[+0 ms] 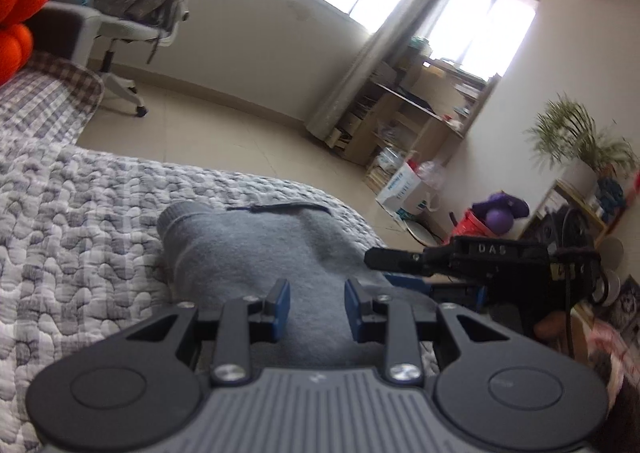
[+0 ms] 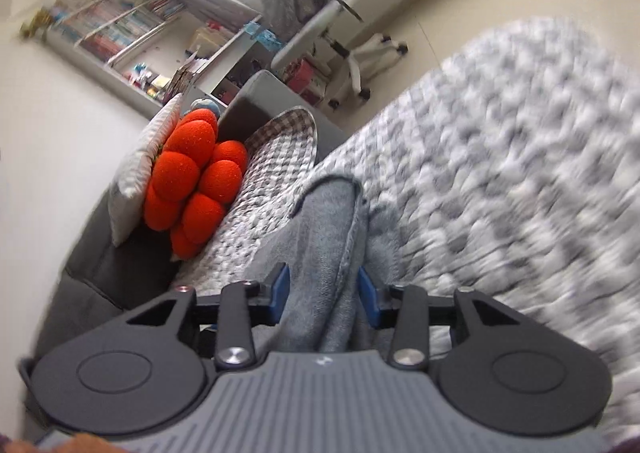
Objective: Fold clothes
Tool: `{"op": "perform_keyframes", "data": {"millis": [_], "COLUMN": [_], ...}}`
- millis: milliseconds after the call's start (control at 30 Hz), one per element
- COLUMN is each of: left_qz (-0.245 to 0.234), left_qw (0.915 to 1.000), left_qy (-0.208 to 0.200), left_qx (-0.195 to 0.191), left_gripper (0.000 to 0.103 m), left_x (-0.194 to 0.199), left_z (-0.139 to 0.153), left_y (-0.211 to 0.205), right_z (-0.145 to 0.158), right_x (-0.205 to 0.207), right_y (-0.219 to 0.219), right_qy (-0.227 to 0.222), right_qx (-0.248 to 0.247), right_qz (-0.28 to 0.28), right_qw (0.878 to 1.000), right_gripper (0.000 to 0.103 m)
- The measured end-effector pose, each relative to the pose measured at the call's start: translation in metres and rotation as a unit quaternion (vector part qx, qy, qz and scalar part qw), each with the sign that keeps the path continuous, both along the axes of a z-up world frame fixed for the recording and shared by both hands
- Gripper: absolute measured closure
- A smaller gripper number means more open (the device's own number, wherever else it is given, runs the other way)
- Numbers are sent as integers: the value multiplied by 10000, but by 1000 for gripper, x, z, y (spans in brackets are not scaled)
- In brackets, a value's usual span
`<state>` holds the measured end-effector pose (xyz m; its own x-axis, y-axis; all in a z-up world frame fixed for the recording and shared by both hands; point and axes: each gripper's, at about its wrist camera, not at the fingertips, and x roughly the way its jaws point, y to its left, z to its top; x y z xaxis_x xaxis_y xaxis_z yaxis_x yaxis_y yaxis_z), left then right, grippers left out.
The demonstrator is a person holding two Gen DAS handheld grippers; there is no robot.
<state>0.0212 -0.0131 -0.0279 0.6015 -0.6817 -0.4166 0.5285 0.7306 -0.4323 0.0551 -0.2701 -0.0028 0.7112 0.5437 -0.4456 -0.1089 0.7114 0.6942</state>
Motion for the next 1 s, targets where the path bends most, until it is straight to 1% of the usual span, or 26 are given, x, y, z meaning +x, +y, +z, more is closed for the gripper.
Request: {"op": "perform_keyframes", "data": {"millis": [133, 200, 233, 267, 333, 467, 567, 600, 733, 800, 900, 1000], "left_qz": [-401, -574, -651, -704, -773, -876, -972, -1002, -1028, -1057, -1112, -933], "left_qw": [9985, 9968, 9959, 9951, 9938, 9923, 9913, 9909, 9907, 9911, 9915, 9941], "left_qy": [-242, -275, -264, -237, -176, -81, -17, -10, -25, 6, -69, -207], "left_qx": [297, 479, 569, 649, 776, 876, 890, 901, 887, 813, 678, 509], "left_gripper": [74, 74, 74, 74, 74, 74, 73, 73, 73, 71, 67, 67], "left_x": [-14, -18, -19, -19, -19, -17, -16, -15, -16, -16, -18, -16], "left_z": [2, 0, -2, -5, -9, -14, -16, -17, -14, -10, -2, 3], "left_y": [-9, -14, -16, -17, -18, -14, -9, -8, -5, -1, 4, 9], "right_z": [18, 21, 21, 20, 14, -2, -19, -24, -26, -21, -13, -5], "right_x": [-25, -35, -37, -38, -39, -37, -32, -30, -27, -28, -33, -38], "right_y": [8, 15, 20, 24, 34, 47, 53, 53, 48, 47, 43, 40], "right_qy": [-590, -814, -878, -914, -915, -683, -217, -109, -82, -148, -312, -520], "right_qx": [-580, -767, -835, -900, -1075, -1537, -1841, -1837, -1638, -1616, -1528, -1452], "right_qz": [198, 386, 484, 593, 797, 1087, 1143, 1146, 1117, 1117, 1073, 952], "right_qw": [9964, 9930, 9915, 9900, 9868, 9798, 9760, 9762, 9801, 9804, 9819, 9834], "right_gripper": [61, 64, 65, 68, 72, 73, 73, 73, 72, 70, 70, 70]}}
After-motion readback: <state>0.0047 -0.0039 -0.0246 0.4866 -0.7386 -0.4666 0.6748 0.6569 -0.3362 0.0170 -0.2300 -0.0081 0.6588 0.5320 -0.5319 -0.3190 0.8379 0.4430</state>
